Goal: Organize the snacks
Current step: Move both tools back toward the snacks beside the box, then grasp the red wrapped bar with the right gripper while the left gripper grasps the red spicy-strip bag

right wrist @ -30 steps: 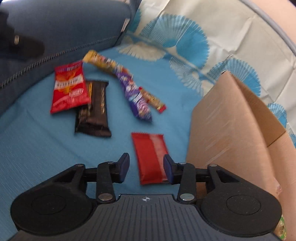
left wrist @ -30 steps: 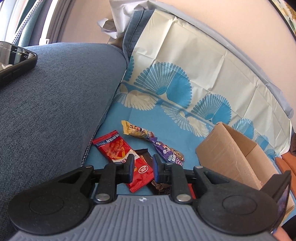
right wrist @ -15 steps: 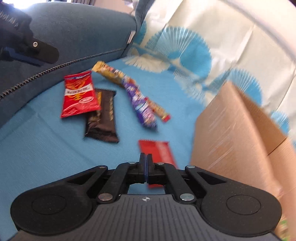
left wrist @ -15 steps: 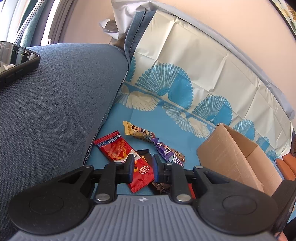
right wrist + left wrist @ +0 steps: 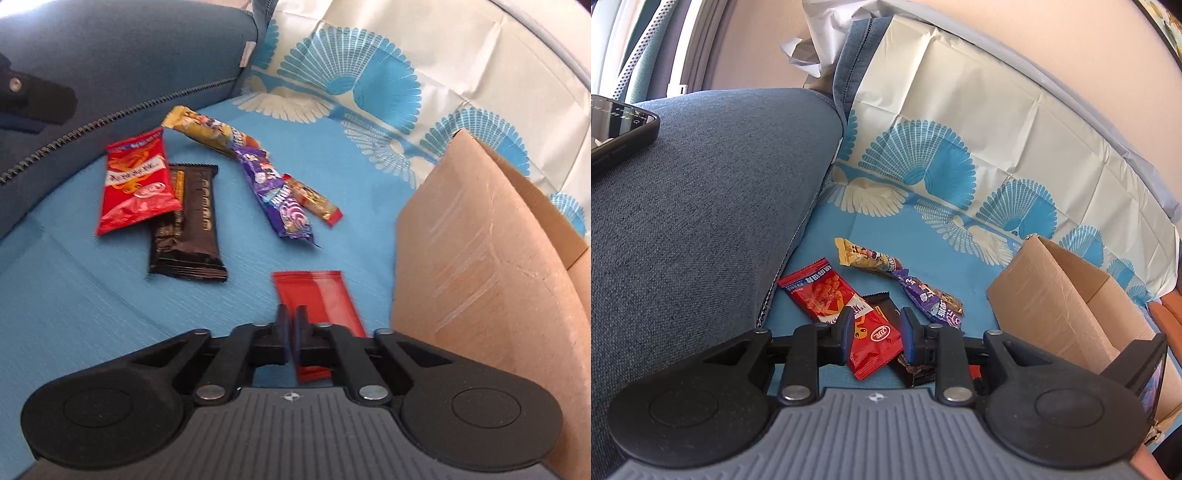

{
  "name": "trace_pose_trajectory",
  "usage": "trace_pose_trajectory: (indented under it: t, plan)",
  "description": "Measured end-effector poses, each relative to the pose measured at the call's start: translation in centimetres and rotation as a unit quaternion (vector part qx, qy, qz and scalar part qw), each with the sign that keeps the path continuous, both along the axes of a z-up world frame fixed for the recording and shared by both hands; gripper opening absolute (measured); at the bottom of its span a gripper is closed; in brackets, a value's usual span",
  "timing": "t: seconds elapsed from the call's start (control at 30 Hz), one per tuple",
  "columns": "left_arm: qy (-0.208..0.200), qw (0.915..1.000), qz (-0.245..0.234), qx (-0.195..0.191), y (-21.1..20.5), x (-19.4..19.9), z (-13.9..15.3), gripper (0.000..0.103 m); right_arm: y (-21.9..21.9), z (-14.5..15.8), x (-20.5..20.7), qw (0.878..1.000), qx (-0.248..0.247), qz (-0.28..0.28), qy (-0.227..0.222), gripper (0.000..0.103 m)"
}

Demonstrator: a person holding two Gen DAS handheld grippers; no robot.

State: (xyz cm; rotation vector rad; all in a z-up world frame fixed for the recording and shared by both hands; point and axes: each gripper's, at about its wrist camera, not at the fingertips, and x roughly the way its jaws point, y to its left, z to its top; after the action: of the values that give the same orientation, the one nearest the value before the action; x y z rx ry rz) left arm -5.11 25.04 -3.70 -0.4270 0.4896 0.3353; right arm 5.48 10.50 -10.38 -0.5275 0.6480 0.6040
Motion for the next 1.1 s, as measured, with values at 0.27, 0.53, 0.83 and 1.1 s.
trace_pose_trajectory:
  t: [0.27, 0.53, 0.83, 1.1]
  plan:
    - [-0.002, 1.0, -0.002, 0.0, 0.0, -0.1, 0.1, 0.03, 0.1, 1.9, -2.0, 0.998, 0.014, 0.007, -0.055, 0.001]
    - [0.005, 1.0, -0.005, 0.006, -0.2, 0.1, 0.1, 0.034, 0.6, 1.5, 1.9, 0.993, 0.078, -0.079, 0.032, 0.073]
    - [0.008, 1.0, -0.004, 0.002, 0.0, 0.3, -0.1, 0.034, 1.2, -0.1, 5.0, 0.983, 0.112, -0.122, 0.079, 0.081]
    - [0.004, 1.0, 0.001, -0.002, 0.1, 0.3, 0.0, 0.036, -0.6, 0.0, 3.7, 0.968, 0.19, -0.108, 0.119, 0.046]
